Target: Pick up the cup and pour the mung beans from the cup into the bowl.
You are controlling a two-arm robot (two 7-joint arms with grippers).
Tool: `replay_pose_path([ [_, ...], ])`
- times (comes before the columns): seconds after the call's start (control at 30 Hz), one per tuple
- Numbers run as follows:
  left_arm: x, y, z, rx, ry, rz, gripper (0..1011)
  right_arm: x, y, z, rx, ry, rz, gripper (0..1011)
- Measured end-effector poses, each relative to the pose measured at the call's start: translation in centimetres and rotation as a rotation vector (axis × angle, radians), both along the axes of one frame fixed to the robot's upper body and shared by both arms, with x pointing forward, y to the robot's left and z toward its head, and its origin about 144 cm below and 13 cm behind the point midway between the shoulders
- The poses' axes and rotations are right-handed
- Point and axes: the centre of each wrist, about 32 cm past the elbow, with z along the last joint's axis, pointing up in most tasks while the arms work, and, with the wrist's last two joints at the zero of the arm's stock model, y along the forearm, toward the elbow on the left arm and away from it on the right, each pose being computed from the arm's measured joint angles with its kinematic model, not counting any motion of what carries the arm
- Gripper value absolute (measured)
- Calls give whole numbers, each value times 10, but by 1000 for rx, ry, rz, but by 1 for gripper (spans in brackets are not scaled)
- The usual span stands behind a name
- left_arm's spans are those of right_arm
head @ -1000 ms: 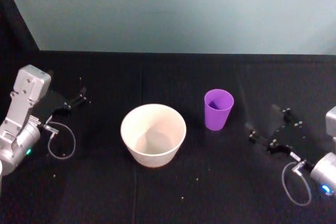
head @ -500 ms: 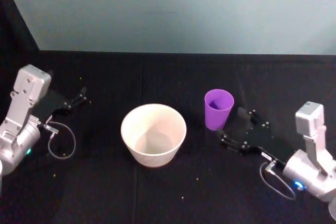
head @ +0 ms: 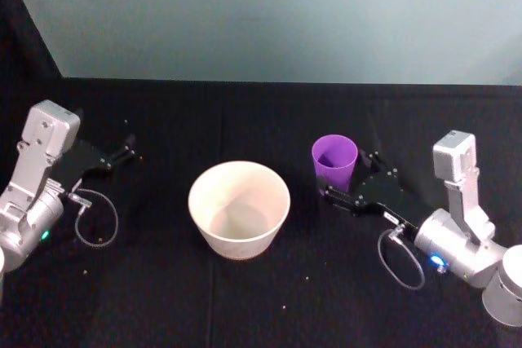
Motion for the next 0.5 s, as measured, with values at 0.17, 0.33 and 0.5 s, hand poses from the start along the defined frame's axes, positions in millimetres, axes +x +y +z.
replay_pose_path([
  [0.17, 0, 0, 0, 0, 0, 0, 1000, 8, 7, 3, -5, -2, -21, 1004],
  [0.33, 0, 0, 0, 0, 0, 0, 1000, 12, 11, 3, -13, -4, -33, 1004],
  [0.5, 0, 0, 0, 0, 0, 0, 1000, 15, 13, 4, -20, -3, -45, 1004],
])
